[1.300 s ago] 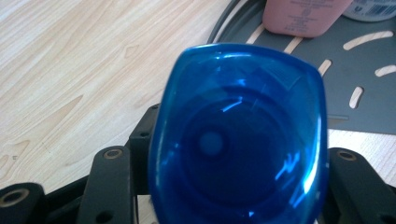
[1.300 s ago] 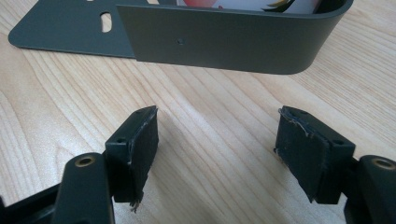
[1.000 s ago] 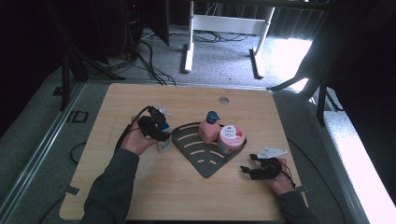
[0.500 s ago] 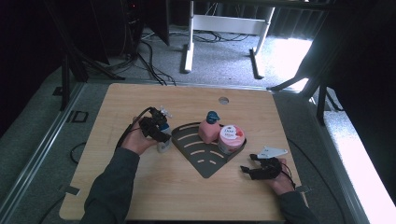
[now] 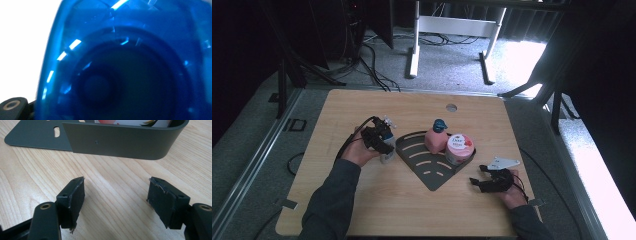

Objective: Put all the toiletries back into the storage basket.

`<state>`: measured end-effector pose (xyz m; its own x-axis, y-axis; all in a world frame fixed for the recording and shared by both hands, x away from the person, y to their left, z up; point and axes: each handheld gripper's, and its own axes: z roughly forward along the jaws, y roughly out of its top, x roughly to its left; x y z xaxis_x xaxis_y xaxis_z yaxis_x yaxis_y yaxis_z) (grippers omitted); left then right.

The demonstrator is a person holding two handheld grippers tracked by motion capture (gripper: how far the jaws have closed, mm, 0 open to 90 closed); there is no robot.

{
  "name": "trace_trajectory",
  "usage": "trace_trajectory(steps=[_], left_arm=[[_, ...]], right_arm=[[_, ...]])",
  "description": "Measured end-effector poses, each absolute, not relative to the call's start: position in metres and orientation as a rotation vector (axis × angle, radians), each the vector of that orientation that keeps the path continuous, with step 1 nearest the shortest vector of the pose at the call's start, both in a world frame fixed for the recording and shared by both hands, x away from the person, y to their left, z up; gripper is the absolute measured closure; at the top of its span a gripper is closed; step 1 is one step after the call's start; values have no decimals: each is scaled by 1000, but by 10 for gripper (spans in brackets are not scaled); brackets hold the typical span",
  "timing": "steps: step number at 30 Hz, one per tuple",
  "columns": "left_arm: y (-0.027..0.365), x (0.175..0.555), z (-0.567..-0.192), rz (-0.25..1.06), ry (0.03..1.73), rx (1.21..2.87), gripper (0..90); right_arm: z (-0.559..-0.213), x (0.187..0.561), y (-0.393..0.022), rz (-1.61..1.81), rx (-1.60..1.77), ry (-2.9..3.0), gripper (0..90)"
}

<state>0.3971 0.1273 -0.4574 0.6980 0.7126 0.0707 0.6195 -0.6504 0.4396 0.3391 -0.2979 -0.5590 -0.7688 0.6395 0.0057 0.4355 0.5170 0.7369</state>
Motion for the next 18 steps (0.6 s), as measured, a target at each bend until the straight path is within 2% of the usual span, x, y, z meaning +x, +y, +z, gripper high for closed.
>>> trace_trajectory(steps=[18], left_arm=[[129, 398, -458, 304, 1049, 2531, 521]], right_arm=[[-559, 339, -298, 1100, 905, 2494, 294]])
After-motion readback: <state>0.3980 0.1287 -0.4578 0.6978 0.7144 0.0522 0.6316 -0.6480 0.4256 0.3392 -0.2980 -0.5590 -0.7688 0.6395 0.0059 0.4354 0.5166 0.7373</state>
